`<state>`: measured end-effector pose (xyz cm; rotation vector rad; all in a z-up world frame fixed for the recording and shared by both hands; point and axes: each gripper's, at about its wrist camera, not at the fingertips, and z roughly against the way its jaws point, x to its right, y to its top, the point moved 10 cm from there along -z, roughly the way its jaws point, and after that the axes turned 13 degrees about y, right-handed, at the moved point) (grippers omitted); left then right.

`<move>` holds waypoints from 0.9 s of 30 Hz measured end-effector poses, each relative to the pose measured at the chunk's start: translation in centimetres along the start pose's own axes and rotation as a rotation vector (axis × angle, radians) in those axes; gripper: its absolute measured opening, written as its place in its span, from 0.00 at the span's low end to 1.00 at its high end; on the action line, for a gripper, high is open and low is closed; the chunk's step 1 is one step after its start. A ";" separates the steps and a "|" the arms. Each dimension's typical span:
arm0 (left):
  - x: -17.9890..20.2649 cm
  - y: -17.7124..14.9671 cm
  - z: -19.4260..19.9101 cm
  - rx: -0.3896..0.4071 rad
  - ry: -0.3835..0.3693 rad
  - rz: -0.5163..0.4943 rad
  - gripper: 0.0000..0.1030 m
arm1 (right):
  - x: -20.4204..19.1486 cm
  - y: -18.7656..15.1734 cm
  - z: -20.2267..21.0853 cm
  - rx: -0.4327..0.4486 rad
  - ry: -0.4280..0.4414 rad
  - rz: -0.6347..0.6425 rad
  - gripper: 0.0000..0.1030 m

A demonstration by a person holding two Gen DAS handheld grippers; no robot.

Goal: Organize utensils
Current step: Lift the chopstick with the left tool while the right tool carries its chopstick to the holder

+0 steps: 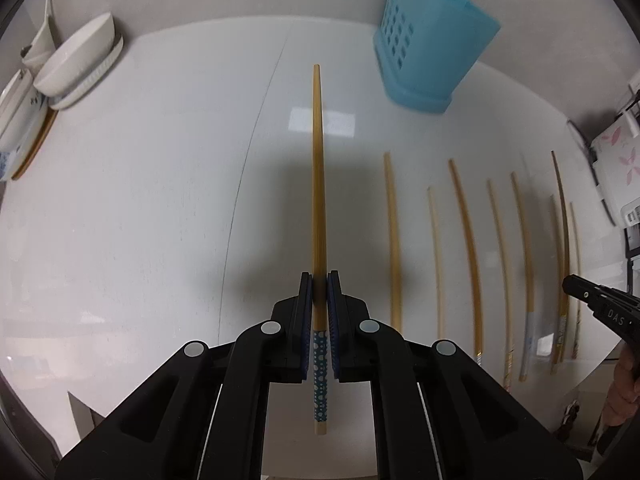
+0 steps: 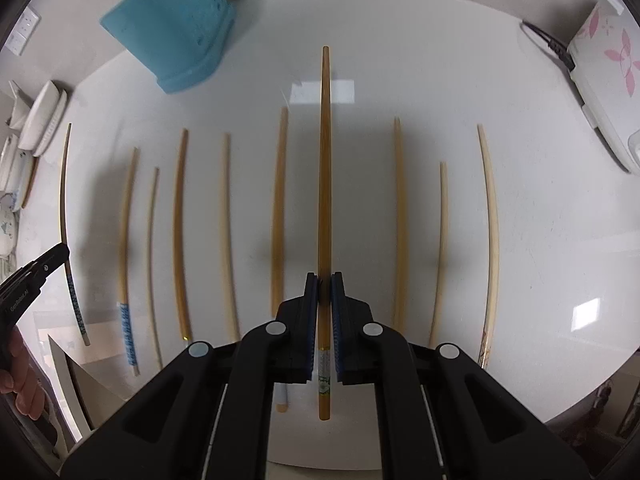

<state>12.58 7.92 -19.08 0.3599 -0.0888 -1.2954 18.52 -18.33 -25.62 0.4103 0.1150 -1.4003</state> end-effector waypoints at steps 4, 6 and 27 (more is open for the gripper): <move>1.1 1.7 1.4 0.082 -0.021 0.017 0.07 | -0.6 1.8 1.5 0.067 0.026 0.017 0.06; 1.3 2.8 2.5 0.123 -0.032 0.021 0.07 | -1.0 2.9 2.2 0.106 0.036 0.024 0.06; 4.8 14.5 13.0 0.525 -0.168 0.087 0.07 | -5.7 10.7 12.3 0.424 0.151 0.117 0.06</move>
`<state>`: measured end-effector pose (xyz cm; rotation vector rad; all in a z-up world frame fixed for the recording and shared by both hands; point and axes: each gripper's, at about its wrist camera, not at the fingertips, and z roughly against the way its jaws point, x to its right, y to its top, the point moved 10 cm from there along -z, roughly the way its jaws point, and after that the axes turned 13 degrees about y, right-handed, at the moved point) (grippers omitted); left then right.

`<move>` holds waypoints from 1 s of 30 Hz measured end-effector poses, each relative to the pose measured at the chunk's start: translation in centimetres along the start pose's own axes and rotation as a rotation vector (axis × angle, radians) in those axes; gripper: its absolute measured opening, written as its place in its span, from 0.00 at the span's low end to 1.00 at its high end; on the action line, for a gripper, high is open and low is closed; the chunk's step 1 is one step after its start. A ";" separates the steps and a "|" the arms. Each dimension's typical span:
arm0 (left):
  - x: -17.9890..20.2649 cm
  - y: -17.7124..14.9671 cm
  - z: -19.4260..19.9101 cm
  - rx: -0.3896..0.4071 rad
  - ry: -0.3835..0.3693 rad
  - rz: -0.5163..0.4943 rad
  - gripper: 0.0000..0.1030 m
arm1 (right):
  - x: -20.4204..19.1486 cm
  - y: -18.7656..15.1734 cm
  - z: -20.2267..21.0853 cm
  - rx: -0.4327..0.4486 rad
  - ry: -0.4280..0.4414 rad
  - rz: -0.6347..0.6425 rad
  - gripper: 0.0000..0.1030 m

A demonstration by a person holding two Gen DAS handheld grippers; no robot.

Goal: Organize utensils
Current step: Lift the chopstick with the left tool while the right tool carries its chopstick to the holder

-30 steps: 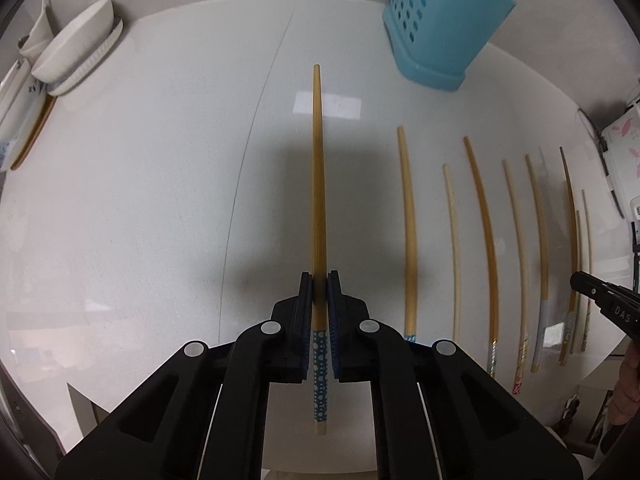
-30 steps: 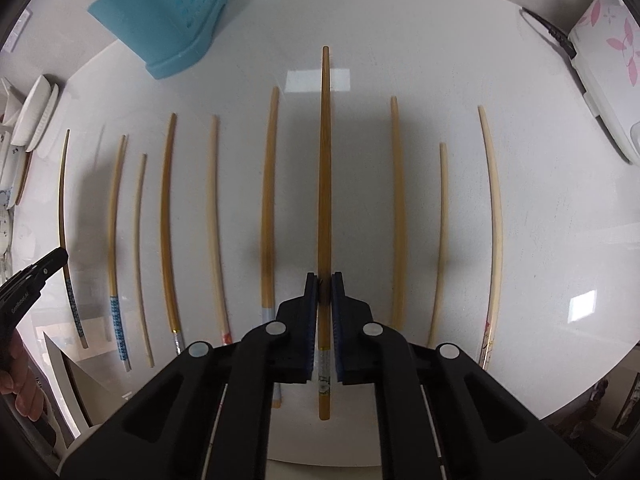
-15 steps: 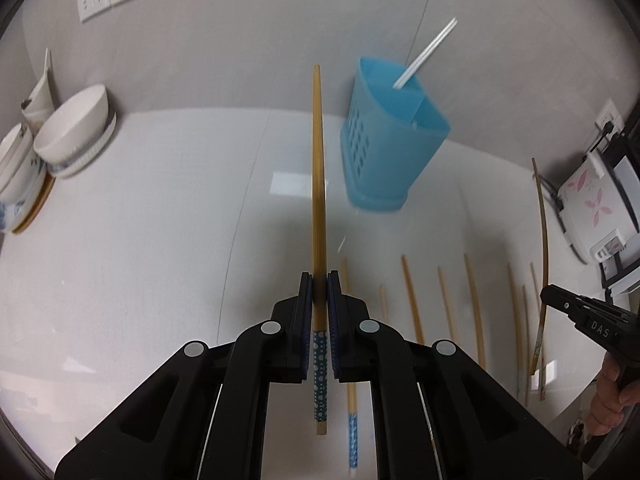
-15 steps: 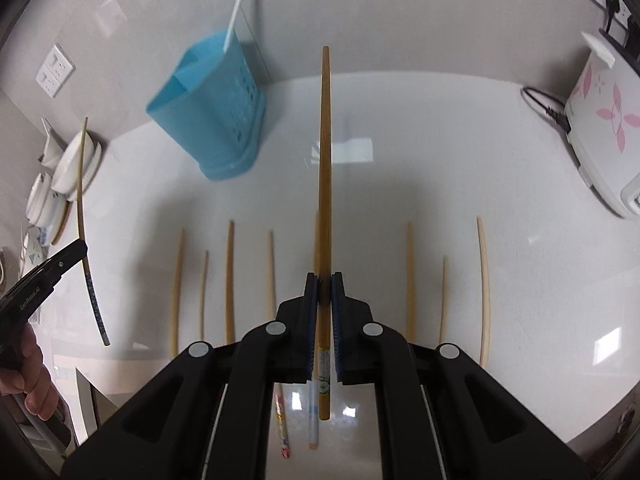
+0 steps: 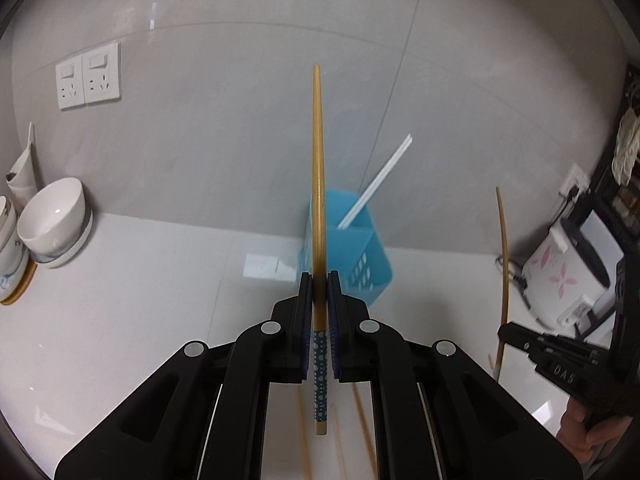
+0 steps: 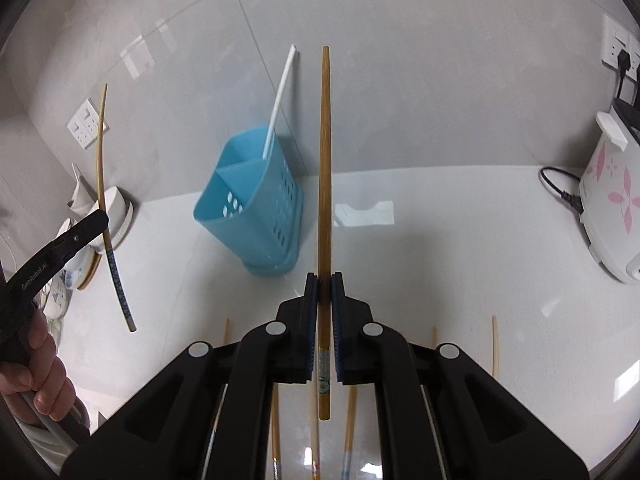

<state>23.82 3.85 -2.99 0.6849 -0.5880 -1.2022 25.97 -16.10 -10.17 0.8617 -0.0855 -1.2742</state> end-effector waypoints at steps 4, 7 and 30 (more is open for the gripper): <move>1.1 2.6 -0.2 0.078 -0.022 0.012 0.07 | -0.5 2.3 0.0 0.043 0.015 0.008 0.06; 2.2 4.5 -0.3 0.142 -0.044 0.014 0.07 | -1.0 3.9 -0.2 0.070 0.027 0.009 0.06; 8.3 4.8 -9.7 0.250 -0.056 -0.091 0.07 | 0.1 7.9 -4.1 0.091 0.037 0.003 0.06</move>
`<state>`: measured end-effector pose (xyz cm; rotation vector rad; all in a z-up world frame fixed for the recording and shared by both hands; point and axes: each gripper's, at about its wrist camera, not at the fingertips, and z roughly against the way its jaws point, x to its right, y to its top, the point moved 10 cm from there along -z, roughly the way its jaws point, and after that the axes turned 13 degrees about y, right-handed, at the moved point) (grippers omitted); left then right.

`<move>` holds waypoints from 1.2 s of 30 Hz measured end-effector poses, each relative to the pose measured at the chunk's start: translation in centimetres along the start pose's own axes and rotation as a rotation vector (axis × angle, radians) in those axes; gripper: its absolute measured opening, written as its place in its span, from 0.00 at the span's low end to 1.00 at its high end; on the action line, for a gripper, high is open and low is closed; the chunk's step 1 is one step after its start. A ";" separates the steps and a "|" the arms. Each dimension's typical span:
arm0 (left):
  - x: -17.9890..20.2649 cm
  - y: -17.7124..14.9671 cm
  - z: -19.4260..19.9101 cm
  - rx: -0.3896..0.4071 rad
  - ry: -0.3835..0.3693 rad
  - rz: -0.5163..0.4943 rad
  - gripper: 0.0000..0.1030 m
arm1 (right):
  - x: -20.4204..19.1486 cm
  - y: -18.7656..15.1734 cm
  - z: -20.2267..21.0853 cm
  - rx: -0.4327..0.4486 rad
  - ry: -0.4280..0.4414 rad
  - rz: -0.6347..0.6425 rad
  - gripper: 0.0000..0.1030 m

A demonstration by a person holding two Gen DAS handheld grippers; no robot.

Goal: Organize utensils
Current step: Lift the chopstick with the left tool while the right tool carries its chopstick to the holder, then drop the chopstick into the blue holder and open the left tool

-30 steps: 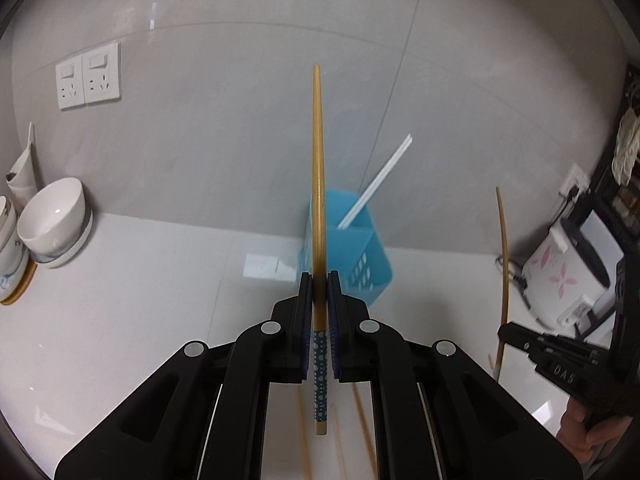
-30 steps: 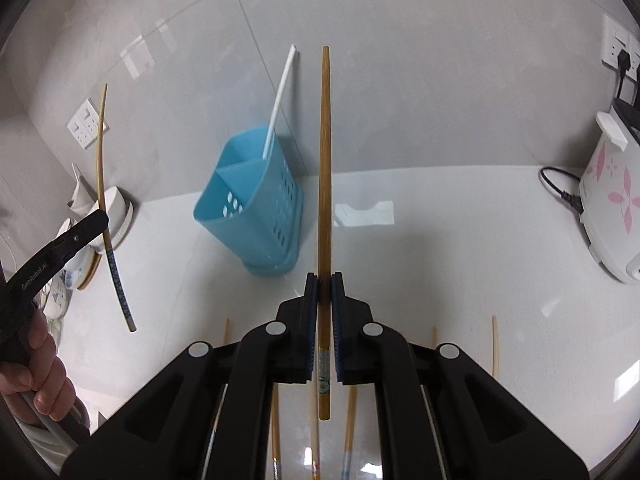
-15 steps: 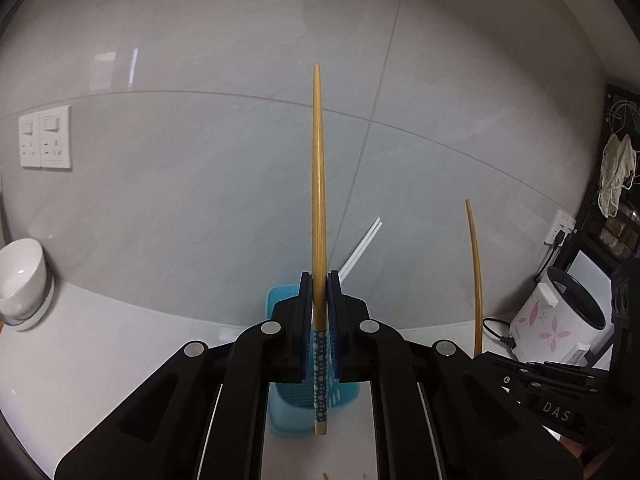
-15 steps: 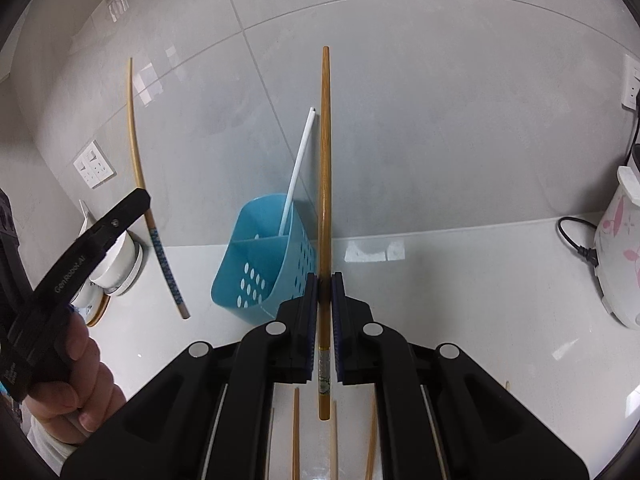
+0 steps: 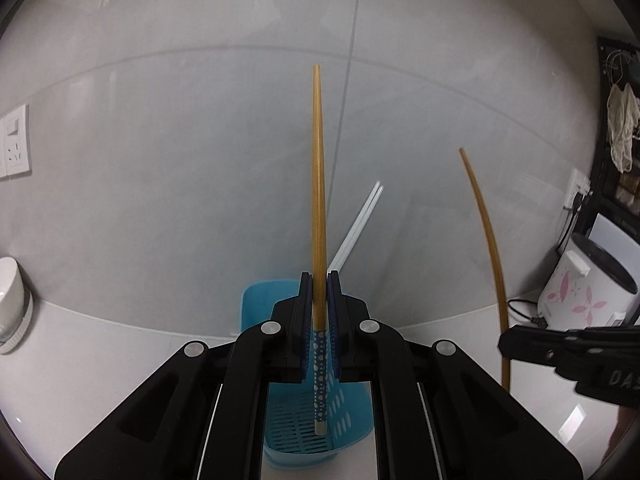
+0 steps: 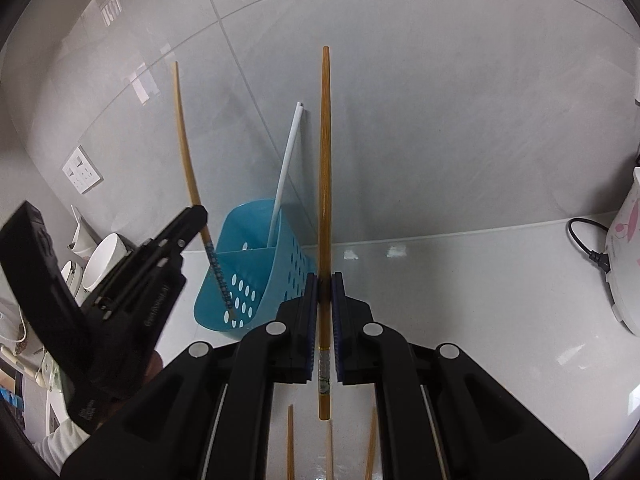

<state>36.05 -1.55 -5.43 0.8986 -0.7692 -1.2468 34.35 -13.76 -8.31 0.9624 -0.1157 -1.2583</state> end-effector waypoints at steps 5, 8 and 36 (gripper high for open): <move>0.0 -1.5 -1.9 -0.045 0.005 -0.013 0.07 | 0.3 -0.4 -0.9 -0.015 0.000 -0.012 0.06; 0.4 -2.3 -2.4 -0.063 -0.002 -0.031 0.07 | 0.3 -0.5 -1.4 -0.024 0.000 -0.016 0.06; -7.5 -1.9 3.6 -0.214 0.109 0.025 0.94 | -5.0 2.1 -2.3 0.066 0.119 0.056 0.06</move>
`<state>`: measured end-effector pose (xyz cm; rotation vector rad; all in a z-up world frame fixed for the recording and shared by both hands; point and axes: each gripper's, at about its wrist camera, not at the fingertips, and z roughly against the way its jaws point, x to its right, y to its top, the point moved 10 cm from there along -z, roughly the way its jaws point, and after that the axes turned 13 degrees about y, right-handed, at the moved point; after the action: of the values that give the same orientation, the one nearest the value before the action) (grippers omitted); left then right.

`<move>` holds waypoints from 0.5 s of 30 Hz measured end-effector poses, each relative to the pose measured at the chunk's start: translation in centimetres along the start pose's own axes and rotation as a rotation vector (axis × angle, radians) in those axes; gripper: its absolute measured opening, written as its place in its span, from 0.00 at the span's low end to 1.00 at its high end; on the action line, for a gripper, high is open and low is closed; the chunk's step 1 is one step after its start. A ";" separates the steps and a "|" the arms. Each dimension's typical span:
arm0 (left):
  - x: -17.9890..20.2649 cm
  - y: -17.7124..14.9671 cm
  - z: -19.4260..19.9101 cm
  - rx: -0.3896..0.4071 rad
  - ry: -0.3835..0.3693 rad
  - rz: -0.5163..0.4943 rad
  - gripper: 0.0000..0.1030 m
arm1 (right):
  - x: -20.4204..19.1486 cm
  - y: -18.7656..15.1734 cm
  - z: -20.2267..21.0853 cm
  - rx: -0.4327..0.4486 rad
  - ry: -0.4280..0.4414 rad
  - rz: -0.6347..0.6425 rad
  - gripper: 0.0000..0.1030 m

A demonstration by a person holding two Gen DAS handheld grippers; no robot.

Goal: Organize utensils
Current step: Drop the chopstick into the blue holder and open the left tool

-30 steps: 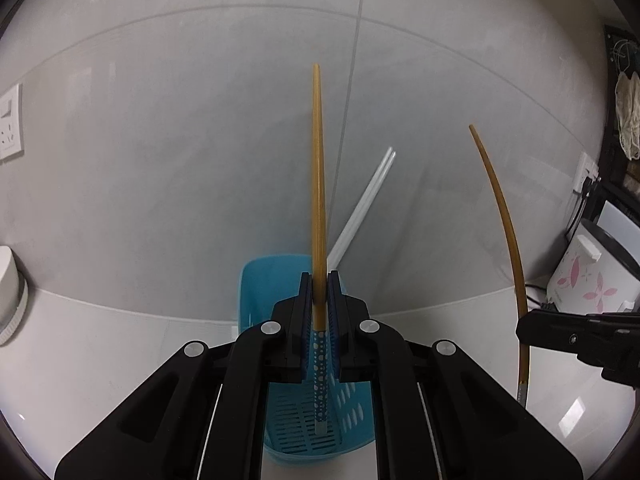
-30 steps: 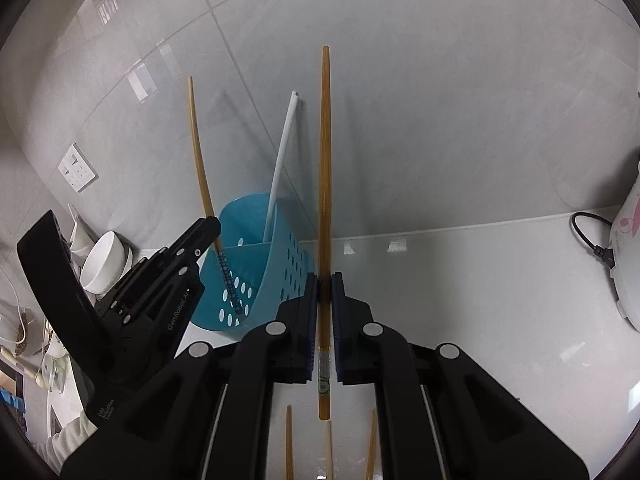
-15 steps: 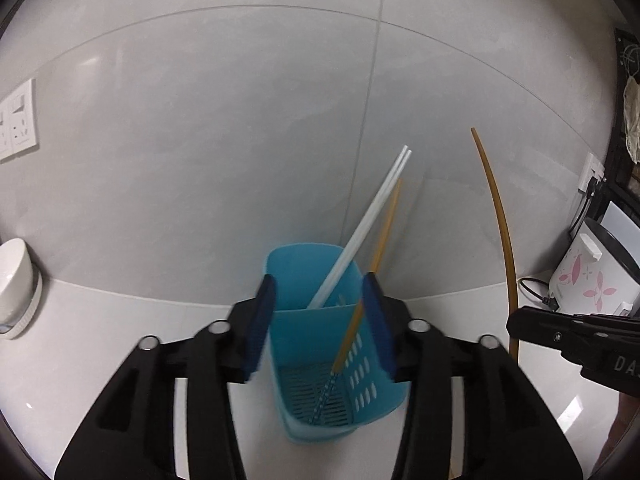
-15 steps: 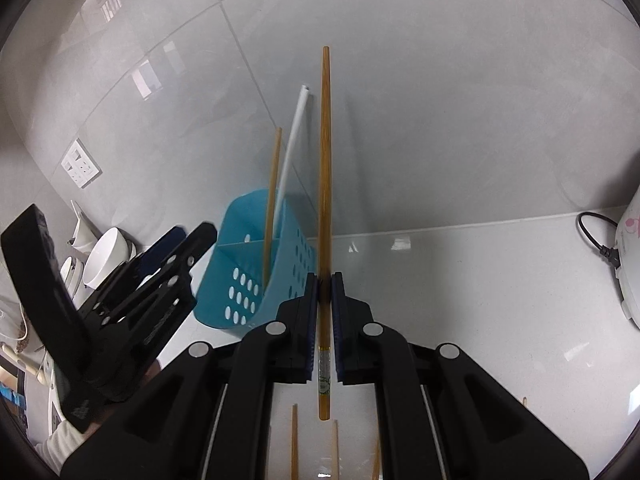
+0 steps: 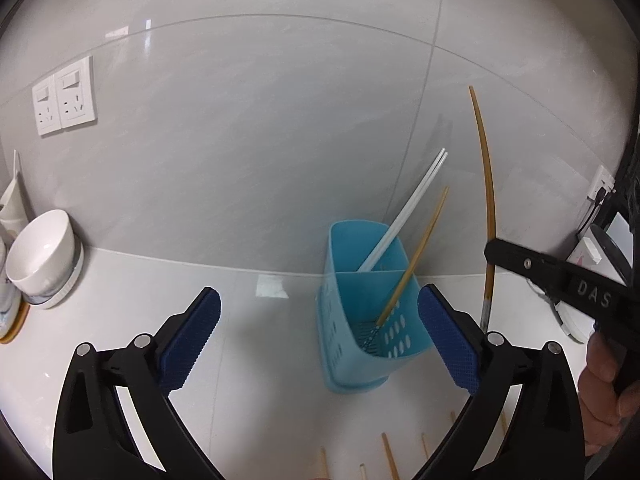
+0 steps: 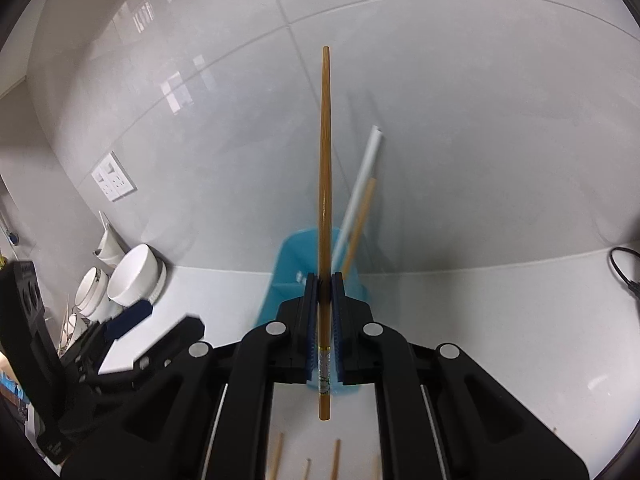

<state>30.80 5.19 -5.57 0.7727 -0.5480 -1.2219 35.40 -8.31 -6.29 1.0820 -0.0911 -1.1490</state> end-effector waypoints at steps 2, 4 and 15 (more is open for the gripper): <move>-0.6 -0.2 0.0 -0.008 0.011 0.000 0.94 | -0.7 0.4 -0.6 0.015 0.013 0.009 0.06; -1.2 -0.4 -0.1 -0.018 0.024 0.005 0.94 | -1.3 0.8 -0.9 0.035 0.022 0.017 0.06; -4.3 -1.8 -1.0 -0.060 0.057 0.036 0.94 | -1.9 1.2 -3.4 0.105 0.015 0.034 0.06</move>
<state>29.28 9.33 -7.48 0.7419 -0.4740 -1.1745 37.19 -4.67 -6.36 1.1777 -0.1590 -1.1156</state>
